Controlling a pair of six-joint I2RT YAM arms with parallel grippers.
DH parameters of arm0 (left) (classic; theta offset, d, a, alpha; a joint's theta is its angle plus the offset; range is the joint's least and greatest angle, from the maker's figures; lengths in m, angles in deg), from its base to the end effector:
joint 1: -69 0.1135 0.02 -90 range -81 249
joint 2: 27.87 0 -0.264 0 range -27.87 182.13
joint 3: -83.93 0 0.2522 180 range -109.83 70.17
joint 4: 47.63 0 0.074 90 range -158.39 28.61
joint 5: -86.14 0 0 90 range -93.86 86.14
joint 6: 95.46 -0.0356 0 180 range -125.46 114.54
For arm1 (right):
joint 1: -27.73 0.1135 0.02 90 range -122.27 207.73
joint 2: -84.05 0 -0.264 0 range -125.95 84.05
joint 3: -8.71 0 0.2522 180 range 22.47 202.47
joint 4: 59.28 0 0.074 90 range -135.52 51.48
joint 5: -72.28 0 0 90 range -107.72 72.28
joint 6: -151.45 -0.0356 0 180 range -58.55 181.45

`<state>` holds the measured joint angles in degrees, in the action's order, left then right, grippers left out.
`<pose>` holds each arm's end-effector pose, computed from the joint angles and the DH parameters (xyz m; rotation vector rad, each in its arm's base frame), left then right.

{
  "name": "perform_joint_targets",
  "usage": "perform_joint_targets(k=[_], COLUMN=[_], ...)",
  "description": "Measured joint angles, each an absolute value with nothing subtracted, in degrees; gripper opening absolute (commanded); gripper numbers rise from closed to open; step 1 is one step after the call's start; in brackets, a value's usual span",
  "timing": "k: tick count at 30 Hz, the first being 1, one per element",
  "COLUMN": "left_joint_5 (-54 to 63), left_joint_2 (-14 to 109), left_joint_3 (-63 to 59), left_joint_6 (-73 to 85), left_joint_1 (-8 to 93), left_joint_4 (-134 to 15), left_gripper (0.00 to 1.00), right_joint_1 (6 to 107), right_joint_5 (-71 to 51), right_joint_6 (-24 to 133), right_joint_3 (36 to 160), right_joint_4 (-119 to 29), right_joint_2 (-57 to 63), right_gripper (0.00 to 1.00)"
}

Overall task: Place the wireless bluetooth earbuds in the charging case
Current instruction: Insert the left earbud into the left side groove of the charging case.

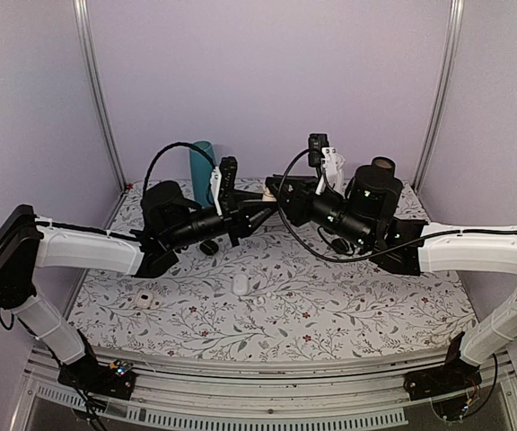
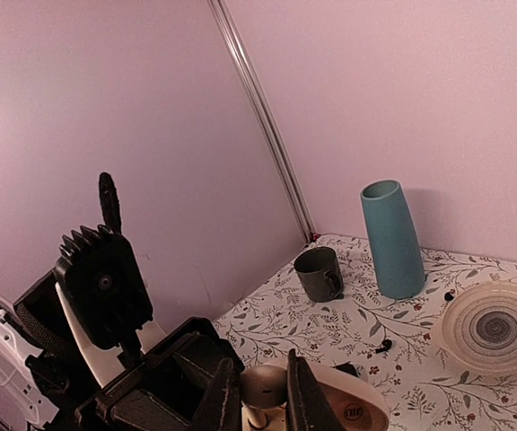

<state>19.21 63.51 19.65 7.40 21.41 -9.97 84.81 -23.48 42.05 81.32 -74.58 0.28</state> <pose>0.2297 -0.2721 0.2821 0.7777 1.2859 -1.1416 0.1921 0.2901 0.3350 -0.4293 1.5228 0.9888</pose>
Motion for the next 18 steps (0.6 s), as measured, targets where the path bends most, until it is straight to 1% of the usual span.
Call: perform_joint_targets(k=[18], left_joint_5=[17.7], left_joint_2=[63.5], left_joint_3=[19.7], left_joint_6=[6.6], left_joint_1=[21.4], left_joint_4=[-10.2], left_gripper=[0.00], right_joint_1=[84.8], right_joint_5=[-24.3], right_joint_6=[42.0], right_joint_3=[80.9], right_joint_4=[-74.9], right_joint_2=[0.4], right_gripper=[0.15])
